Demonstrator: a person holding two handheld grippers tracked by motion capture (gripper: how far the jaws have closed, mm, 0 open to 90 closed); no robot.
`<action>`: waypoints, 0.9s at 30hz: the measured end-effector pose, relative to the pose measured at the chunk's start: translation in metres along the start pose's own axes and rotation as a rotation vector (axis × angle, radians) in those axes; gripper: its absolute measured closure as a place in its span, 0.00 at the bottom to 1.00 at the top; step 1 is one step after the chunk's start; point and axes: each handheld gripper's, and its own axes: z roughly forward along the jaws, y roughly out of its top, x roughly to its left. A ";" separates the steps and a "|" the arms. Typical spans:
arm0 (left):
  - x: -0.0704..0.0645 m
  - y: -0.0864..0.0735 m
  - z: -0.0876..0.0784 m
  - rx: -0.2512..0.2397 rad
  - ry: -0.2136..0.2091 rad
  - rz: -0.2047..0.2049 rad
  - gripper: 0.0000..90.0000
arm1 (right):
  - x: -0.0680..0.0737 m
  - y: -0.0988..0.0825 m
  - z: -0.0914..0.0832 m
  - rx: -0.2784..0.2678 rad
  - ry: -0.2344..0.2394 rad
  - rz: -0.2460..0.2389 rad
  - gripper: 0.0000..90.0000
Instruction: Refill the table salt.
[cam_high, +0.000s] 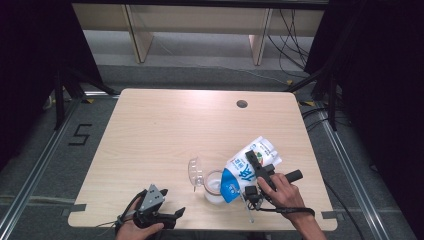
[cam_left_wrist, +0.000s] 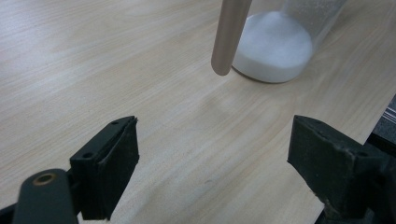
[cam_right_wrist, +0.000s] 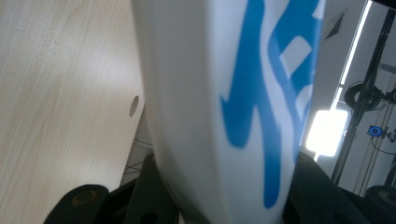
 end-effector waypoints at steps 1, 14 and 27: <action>0.000 0.000 0.000 -0.003 0.000 -0.003 0.18 | 0.000 0.000 0.000 -0.001 -0.001 0.001 0.78; 0.000 0.000 0.000 -0.001 0.001 0.000 0.18 | 0.004 0.000 -0.001 0.016 0.023 0.042 0.79; 0.000 0.000 0.000 -0.002 0.001 -0.004 0.18 | 0.005 0.001 0.000 0.019 0.026 0.030 0.79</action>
